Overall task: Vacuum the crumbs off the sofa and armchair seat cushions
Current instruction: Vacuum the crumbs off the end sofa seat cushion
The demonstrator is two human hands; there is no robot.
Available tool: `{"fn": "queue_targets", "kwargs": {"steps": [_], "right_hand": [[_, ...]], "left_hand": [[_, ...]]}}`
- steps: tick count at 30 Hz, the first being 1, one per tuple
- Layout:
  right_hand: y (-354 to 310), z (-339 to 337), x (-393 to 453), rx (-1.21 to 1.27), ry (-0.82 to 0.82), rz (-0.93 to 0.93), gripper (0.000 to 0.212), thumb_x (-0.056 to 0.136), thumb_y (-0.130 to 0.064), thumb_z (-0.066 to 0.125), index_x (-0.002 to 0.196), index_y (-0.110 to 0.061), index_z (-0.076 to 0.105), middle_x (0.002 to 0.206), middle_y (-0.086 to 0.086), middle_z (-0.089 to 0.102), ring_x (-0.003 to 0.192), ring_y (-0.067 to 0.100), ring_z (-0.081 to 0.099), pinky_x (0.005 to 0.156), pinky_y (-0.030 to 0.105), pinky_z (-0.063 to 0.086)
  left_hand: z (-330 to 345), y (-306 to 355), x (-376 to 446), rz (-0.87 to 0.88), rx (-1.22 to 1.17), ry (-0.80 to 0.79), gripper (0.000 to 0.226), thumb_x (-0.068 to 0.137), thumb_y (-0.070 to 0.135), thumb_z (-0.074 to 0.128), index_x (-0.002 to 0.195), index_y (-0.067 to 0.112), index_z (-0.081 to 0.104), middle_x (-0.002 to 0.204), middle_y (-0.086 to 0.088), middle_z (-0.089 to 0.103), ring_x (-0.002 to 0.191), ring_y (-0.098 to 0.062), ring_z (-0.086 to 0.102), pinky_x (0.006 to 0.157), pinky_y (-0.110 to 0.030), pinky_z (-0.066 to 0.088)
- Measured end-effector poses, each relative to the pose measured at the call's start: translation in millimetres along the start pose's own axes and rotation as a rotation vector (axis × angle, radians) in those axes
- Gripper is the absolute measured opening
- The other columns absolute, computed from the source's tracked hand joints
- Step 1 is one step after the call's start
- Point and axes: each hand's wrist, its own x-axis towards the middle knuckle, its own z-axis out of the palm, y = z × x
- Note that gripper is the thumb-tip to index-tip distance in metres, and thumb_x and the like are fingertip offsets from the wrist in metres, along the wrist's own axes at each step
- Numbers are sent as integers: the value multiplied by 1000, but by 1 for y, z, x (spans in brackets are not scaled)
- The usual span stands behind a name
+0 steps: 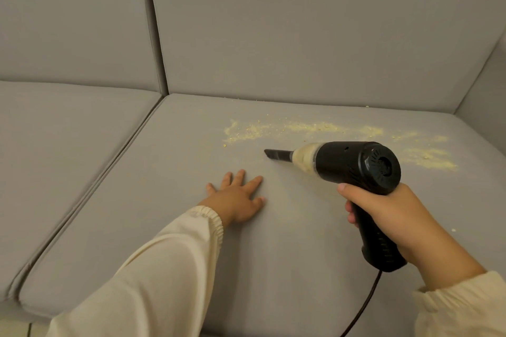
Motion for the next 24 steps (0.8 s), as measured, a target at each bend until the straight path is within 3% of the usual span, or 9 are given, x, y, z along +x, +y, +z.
{"fn": "queue_targets", "kwargs": {"steps": [8,14,19,24], "right_hand": [[-4,-7,-7,-50,-87,-7,19,89,-26,81,95,-8,77,78,16,76,67,26,74,80,50,62],[-10,21,10,-82,-2,-46,24,87,-36,83,89,-13,78,75,6,78,68,21,77,75,40,61],[-27,64,46,71,30,-37,25,88,-33,83,92,-9,76,82,14,78,67,21,75,71,36,60],[-34,86,50,119,-57,-29,22,88,-32,83,94,-12,77,78,12,78,65,21,74,78,44,64]], "left_hand": [[0,3,0,-5,8,-16,67,102,69,27,161,55,-1,173,9,-14,159,-24,-15,119,-72,-4],[0,-3,1,-46,20,19,66,102,69,24,161,54,-2,173,8,-14,159,-27,-15,118,-73,-4],[-2,-18,8,-72,35,55,66,102,70,22,161,53,-2,173,8,-15,159,-28,-15,118,-73,-5],[-6,-28,12,-60,48,55,66,102,70,21,161,53,-3,173,8,-16,159,-27,-15,118,-73,-5]]}}
